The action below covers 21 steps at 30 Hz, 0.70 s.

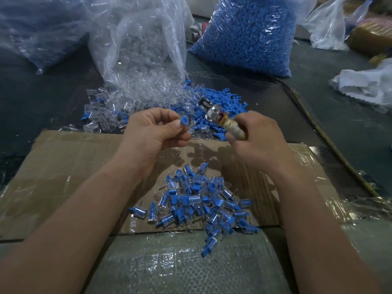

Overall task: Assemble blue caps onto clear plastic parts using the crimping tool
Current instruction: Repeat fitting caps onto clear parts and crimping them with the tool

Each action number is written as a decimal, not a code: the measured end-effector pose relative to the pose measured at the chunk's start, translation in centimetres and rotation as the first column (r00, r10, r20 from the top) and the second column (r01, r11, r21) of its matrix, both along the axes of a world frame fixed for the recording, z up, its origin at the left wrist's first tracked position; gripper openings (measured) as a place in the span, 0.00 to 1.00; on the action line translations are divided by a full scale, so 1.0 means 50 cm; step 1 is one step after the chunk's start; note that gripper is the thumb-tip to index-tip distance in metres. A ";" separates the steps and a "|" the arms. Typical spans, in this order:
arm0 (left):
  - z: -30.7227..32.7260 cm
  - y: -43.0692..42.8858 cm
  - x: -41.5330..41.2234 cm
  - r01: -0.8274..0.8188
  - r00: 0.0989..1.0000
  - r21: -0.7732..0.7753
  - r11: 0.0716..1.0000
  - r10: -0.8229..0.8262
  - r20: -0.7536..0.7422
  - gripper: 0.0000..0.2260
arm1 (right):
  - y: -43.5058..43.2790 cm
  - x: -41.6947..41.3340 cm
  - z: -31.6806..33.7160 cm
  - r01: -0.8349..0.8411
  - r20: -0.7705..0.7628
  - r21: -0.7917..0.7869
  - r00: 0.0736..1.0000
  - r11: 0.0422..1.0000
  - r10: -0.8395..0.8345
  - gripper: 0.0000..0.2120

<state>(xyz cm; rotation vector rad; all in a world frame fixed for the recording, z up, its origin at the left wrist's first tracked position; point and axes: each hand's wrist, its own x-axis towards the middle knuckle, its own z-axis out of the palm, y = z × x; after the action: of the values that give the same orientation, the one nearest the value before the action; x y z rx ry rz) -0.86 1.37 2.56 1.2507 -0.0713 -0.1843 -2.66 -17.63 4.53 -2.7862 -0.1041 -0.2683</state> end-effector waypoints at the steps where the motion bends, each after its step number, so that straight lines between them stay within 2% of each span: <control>1: 0.000 -0.001 -0.001 -0.017 1.000 -0.004 1.000 0.017 0.009 0.05 | 0.002 -0.001 0.000 -0.006 0.018 0.024 1.000 1.000 0.006 0.06; 7: -0.001 -0.004 -0.003 -0.094 0.993 0.001 0.996 0.093 0.069 0.05 | 0.027 -0.010 -0.008 -0.046 -0.046 0.061 0.998 0.997 0.048 0.11; 21: 0.010 -0.012 -0.012 -0.137 0.983 0.025 0.990 0.133 0.126 0.05 | 0.043 -0.011 -0.016 -0.103 -0.089 0.075 0.990 0.992 0.110 0.11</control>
<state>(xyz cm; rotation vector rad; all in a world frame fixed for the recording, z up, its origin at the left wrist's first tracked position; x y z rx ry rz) -1.44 0.79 3.07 1.2946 -0.0910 0.0104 -3.23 -15.48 3.75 -2.7077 -0.2160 -0.1131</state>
